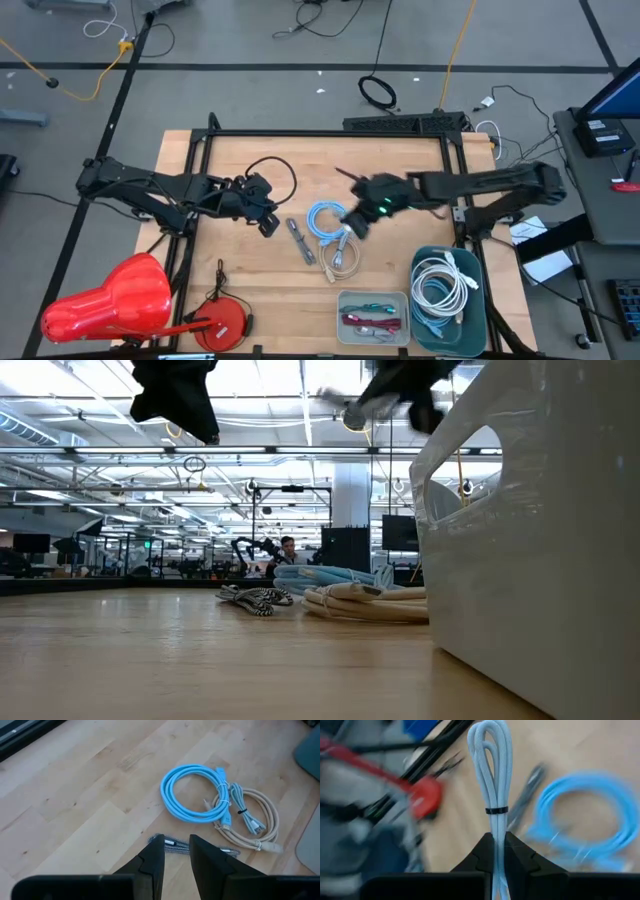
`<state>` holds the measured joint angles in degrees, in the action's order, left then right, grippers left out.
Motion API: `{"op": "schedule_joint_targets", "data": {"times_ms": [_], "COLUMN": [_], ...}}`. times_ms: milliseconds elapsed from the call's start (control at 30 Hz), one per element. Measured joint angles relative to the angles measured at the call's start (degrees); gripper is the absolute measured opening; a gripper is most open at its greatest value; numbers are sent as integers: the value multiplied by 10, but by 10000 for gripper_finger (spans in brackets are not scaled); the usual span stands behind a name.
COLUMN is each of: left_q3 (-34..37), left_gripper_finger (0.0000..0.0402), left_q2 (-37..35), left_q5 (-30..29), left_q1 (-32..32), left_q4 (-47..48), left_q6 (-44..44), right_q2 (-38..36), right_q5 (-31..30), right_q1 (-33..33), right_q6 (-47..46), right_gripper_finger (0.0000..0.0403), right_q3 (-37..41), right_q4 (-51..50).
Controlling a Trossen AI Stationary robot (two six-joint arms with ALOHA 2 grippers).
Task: Pick & Place USB Port
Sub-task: Put the top light blue USB cable into the gray bin
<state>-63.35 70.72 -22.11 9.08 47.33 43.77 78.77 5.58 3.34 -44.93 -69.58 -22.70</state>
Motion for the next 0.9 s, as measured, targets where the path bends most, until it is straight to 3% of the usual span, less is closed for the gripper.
{"op": "schedule_joint_targets", "data": {"times_ms": [233,467,633,900], "left_q3": [0,0,0,0], "left_gripper_finger": [92,92,92,92], "left_q2": [0,0,4,4], "left_q5": [1,11,10,-48], "left_q1": [0,11,37,102], "left_q4": [1,-2,-10,-9], "left_q6": [11,68,129,216], "right_q2": [-86,-57,4,101], "right_q5": [29,19,2,4], "right_q1": [174,329,374,379], "right_q6": [-108,-204,-195,-124], "right_gripper_finger": [13,13,13,13], "right_q3": [0,0,0,0], "right_q4": [-33,-15,-21,-36]}}
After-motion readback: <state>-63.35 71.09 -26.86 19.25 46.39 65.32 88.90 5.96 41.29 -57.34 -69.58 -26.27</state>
